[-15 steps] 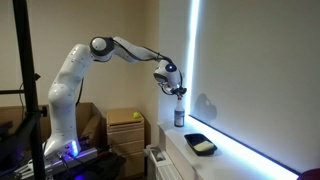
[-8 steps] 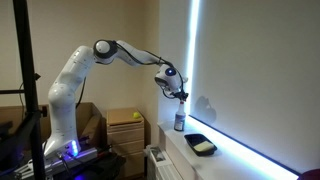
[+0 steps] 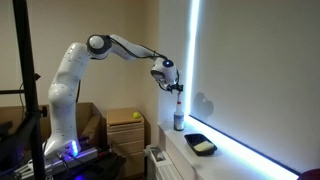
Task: Pick up the spray bottle from the nightstand and place it on the windowsill
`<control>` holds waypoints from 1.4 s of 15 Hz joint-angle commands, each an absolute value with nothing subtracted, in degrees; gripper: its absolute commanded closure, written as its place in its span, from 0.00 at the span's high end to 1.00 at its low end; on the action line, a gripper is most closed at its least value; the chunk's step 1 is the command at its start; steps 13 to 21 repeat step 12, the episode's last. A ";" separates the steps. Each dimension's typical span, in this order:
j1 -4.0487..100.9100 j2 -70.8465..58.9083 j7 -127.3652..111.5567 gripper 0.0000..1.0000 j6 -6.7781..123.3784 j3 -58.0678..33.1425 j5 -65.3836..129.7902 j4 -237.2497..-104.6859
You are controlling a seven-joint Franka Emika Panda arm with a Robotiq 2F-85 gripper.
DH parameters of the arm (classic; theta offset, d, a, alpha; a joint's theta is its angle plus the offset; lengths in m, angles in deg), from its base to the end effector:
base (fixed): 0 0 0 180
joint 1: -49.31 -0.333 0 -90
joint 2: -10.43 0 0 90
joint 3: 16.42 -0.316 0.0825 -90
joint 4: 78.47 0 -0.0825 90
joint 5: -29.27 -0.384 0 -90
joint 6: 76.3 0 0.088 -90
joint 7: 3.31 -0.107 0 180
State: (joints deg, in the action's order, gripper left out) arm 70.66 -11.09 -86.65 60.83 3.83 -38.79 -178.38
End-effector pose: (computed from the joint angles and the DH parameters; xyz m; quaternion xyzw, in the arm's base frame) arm 0.5284 -0.4257 0.4050 -0.0987 0.9067 0.0070 0.4099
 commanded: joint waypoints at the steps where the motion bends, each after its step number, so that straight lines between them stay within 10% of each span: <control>1: 68.72 0.87 -85.86 0.99 59.70 5.35 -27.18 -185.45; 10: 70.07 26.78 -74.20 1.00 47.31 6.46 -23.56 -186.75; 21: 70.22 23.63 -77.12 1.00 48.76 6.26 -22.34 -183.31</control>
